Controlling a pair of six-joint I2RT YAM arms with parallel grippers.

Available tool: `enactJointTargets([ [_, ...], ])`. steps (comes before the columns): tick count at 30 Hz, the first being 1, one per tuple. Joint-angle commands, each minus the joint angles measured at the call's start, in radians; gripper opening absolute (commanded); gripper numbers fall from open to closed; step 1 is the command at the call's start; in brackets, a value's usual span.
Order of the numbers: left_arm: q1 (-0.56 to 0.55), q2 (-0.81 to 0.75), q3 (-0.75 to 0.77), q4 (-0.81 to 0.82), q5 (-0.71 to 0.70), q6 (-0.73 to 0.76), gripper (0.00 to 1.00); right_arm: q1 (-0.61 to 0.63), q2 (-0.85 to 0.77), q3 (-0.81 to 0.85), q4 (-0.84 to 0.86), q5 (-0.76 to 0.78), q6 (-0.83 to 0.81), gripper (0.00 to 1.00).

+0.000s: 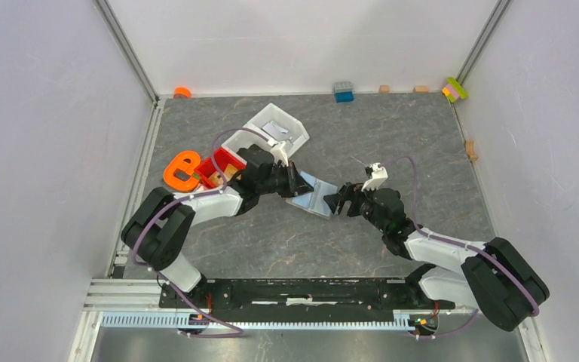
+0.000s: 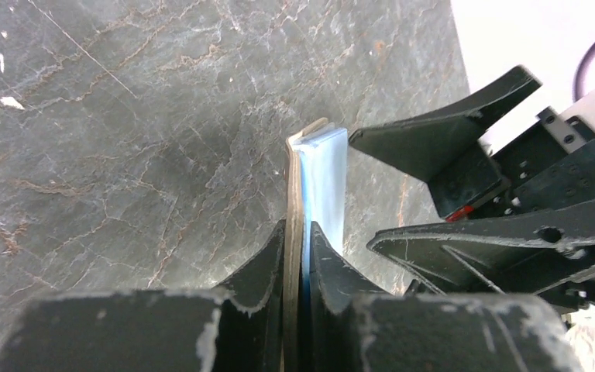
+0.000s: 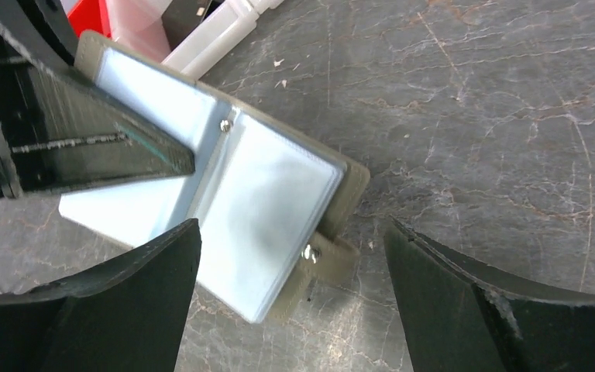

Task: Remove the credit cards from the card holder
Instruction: Pick up the card holder from the center of the board, then remove the credit card from the card holder.

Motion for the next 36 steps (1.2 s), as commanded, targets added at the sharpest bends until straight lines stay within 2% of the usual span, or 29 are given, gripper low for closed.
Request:
enactJointTargets([
  [1, 0.024, -0.070, -0.035, 0.170, 0.032, -0.078, 0.02, 0.001, -0.034, -0.055, 0.153, -0.058, -0.016, 0.91],
  [11, 0.038, -0.190, -0.133, 0.323, 0.052, -0.086, 0.02, 0.002, -0.035, -0.063, 0.194, -0.107, -0.002, 0.90],
  [15, 0.042, -0.222, -0.161, 0.388, 0.067, -0.101, 0.02, 0.002, -0.084, -0.102, 0.283, -0.149, 0.000, 0.91],
  [19, 0.045, -0.235, -0.183, 0.458, 0.094, -0.131, 0.02, 0.001, -0.155, -0.133, 0.303, -0.131, -0.004, 0.91],
  [25, 0.050, -0.256, -0.212, 0.518, 0.100, -0.148, 0.02, 0.002, -0.263, -0.180, 0.331, -0.094, -0.009, 0.82],
  [28, 0.050, -0.252, -0.221, 0.572, 0.122, -0.164, 0.02, 0.000, -0.295, -0.179, 0.277, -0.045, -0.010, 0.72],
  [31, 0.052, -0.253, -0.227, 0.604, 0.137, -0.174, 0.02, 0.001, -0.333, -0.197, 0.251, 0.032, 0.005, 0.68],
  [36, 0.051, -0.248, -0.228, 0.633, 0.157, -0.186, 0.02, -0.001, -0.353, -0.198, 0.266, 0.003, -0.010, 0.65],
])
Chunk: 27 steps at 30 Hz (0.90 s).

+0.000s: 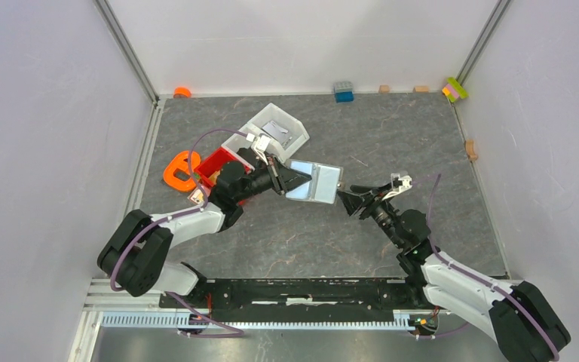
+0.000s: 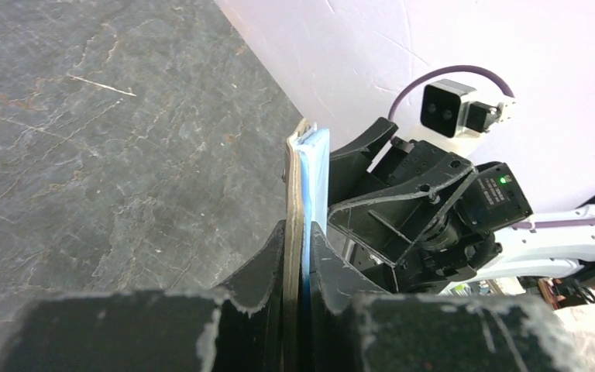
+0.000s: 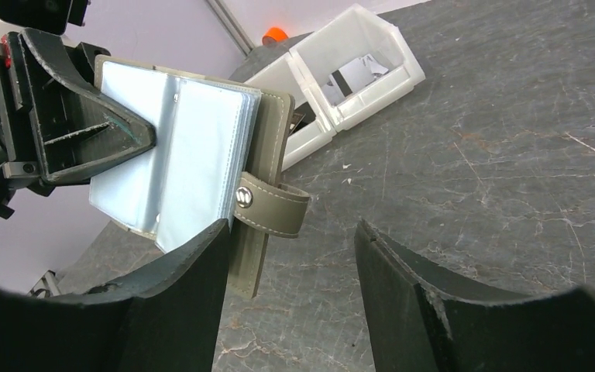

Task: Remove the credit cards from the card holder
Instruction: Remove the credit card from the card holder.

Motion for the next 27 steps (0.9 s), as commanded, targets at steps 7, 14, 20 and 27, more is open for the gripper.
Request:
enactJointTargets([
  [7, 0.006, -0.005, -0.002, 0.176, 0.076, -0.071, 0.02, 0.000, 0.024, 0.020, 0.048, -0.069, -0.012, 0.62],
  [14, 0.007, 0.028, 0.018, 0.167, 0.093, -0.083, 0.02, -0.001, 0.031, 0.023, 0.089, -0.128, -0.010, 0.63],
  [20, 0.005, 0.035, 0.030, 0.119, 0.083, -0.064, 0.02, 0.000, 0.023, 0.017, 0.102, -0.138, -0.012, 0.67],
  [27, 0.004, 0.088, 0.058, 0.137, 0.125, -0.097, 0.02, 0.000, 0.055, 0.021, 0.192, -0.236, -0.004, 0.68],
])
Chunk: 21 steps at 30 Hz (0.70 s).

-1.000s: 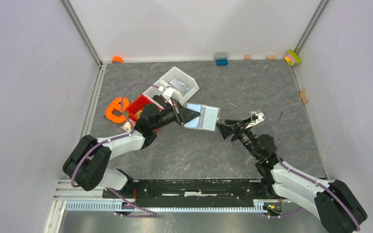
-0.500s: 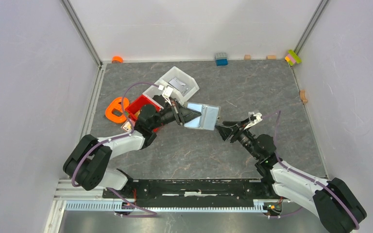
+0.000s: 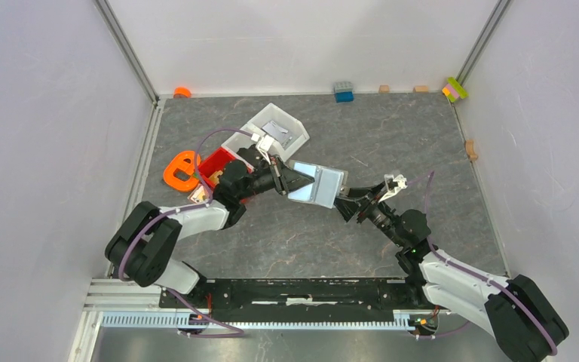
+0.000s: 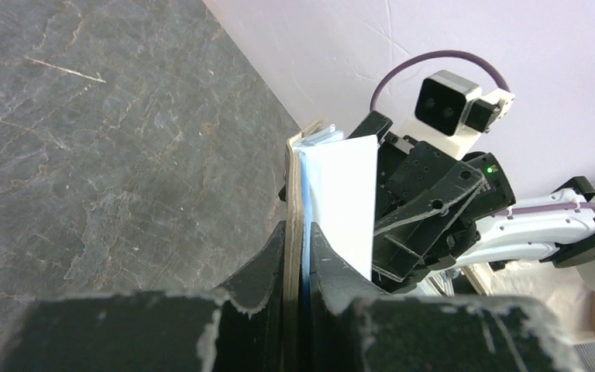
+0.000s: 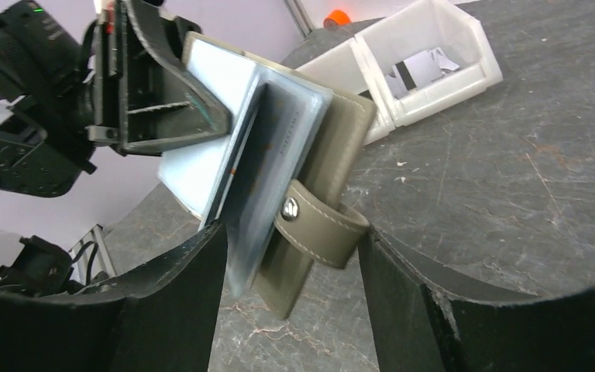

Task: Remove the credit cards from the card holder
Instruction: Remove the credit card from the card holder.

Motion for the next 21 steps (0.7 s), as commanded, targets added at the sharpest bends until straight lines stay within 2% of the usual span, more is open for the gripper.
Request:
enactJointTargets([
  [1, -0.002, 0.038, 0.058, 0.049, 0.055, -0.043, 0.02, 0.000, 0.023, 0.024, 0.124, -0.097, 0.000, 0.67],
  [4, -0.005, 0.056, 0.069, 0.053, 0.069, -0.051, 0.02, 0.000, 0.049, 0.037, 0.140, -0.140, 0.008, 0.66],
  [12, -0.015, 0.074, 0.090, 0.037, 0.085, -0.041, 0.02, 0.002, 0.137, 0.066, 0.168, -0.203, 0.024, 0.43],
  [17, -0.052, 0.082, 0.132, -0.059, 0.084, 0.019, 0.02, 0.002, 0.199, 0.103, 0.185, -0.267, 0.037, 0.36],
  [21, -0.078, 0.041, 0.146, -0.166, 0.041, 0.102, 0.05, 0.002, 0.201, 0.114, 0.131, -0.241, 0.020, 0.32],
])
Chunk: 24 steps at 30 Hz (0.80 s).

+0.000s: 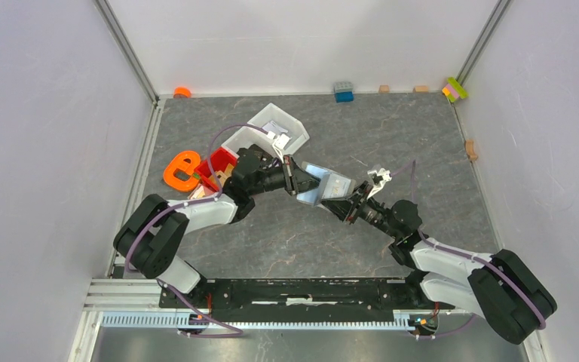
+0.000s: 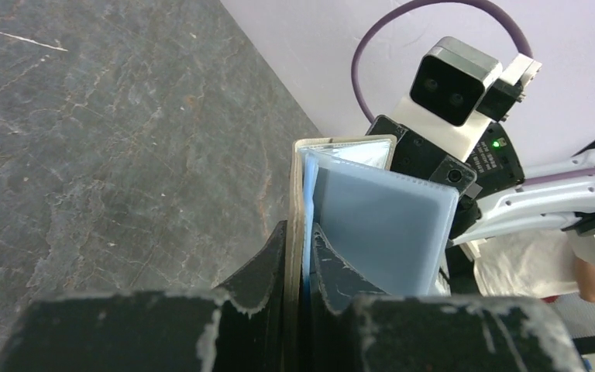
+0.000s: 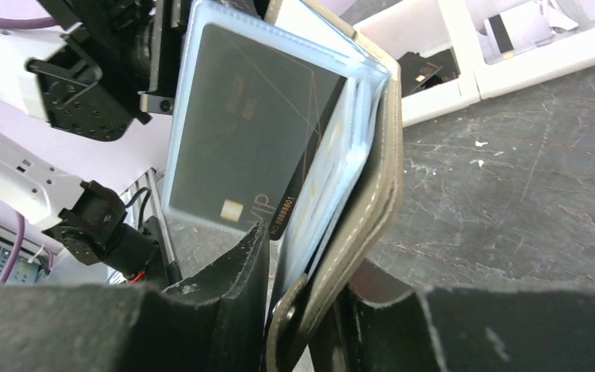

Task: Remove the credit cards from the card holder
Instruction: Remove the credit card from the card holder.

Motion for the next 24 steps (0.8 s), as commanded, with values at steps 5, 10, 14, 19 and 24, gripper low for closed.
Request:
enactJointTargets([
  [5, -0.034, -0.056, 0.050, -0.130, -0.041, 0.118, 0.09, 0.002, -0.035, 0.044, -0.065, 0.054, -0.042, 0.27],
  [10, -0.036, -0.064, 0.054, -0.162, -0.060, 0.131, 0.09, 0.002, -0.070, 0.041, -0.126, 0.122, -0.054, 0.36],
  [14, -0.036, -0.077, 0.061, -0.234, -0.113, 0.159, 0.09, 0.002, -0.095, 0.031, -0.123, 0.127, -0.060, 0.49],
  [19, -0.036, -0.079, 0.067, -0.268, -0.137, 0.165, 0.08, 0.002, -0.104, 0.014, -0.058, 0.076, -0.057, 0.74],
  [24, -0.036, -0.079, 0.067, -0.266, -0.133, 0.166, 0.08, 0.001, -0.081, 0.012, -0.015, 0.041, -0.040, 0.80],
])
